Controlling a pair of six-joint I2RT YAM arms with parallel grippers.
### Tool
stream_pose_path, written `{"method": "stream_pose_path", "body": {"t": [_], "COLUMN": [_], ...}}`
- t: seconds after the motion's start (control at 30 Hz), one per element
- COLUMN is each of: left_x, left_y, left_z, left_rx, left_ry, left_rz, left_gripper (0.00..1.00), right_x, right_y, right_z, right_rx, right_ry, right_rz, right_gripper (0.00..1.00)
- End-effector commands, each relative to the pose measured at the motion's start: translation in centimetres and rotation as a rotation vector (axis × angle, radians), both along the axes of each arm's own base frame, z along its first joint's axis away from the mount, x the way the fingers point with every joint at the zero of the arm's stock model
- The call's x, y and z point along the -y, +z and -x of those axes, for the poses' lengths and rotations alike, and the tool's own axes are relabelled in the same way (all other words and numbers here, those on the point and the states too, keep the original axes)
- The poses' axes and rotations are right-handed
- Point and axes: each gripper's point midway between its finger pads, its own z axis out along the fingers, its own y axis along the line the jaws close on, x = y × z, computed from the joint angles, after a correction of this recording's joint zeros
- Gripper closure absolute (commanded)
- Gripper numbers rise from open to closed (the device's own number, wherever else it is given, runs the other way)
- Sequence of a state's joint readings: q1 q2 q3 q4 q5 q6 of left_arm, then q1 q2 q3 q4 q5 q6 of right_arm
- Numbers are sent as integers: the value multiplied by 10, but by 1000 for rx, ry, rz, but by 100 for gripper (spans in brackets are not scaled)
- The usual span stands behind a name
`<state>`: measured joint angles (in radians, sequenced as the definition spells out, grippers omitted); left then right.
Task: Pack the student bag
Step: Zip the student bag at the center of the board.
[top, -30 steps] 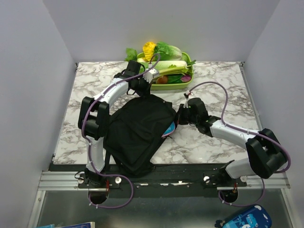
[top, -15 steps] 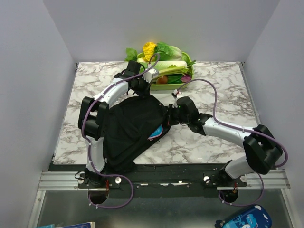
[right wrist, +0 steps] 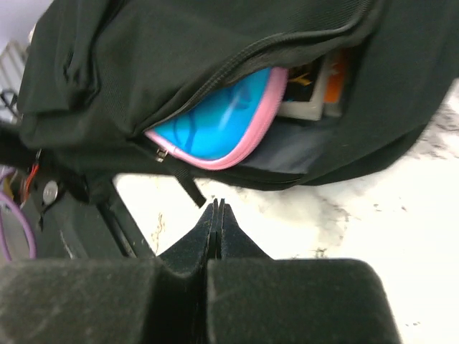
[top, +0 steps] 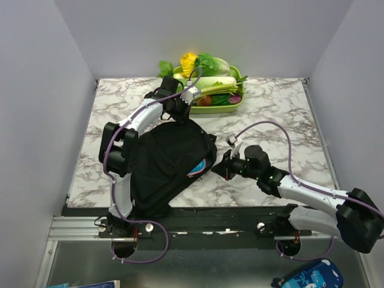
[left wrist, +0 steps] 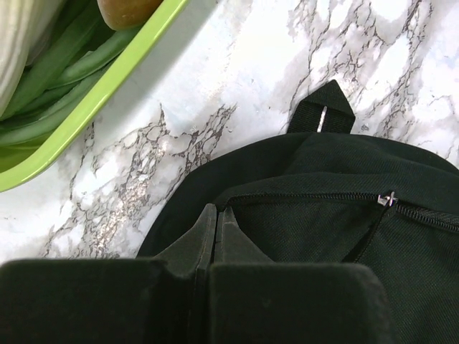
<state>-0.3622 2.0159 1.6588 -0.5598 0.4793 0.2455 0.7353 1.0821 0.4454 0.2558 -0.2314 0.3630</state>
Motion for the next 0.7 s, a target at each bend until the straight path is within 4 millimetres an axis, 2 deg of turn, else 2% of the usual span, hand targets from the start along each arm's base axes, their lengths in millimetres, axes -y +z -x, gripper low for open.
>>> {"method": "stream_pose_path", "body": {"t": [0.0,0.13,0.17,0.27,0.37,0.4,0.5,0.67], "left_x": [-2,-4,-4,-5,-4,-5,-5,-5], "left_y": [12,11,11,11,9,8,4,-1], "left_z": [-15,-14,-13,-14,-13,-12,-10,-6], "left_rx": [42,41,42,43,40,38,27,13], "left_ry": [36,33,27,26,20,18,13,-3], "left_rz": [-8,-19,-22,-26,-26,-27,-32,-34], "left_gripper": [99,99,99,99,99,99,99,99], "right_x": [-27,-36,-40,-56,-73,-78,-92,-101], "right_y": [10,6,-2,5,7,2,11,23], "right_z": [21,15,14,6,-10,-16,-35,-63], "right_rx": [80,88,75,99,113,110,156,221], "right_ry": [223,248,256,276,261,258,233,149], "right_rz": [-51,-49,-29,-39,-53,-53,-59,-62], "right_gripper": [99,99,99,99,99,99,99,99]}}
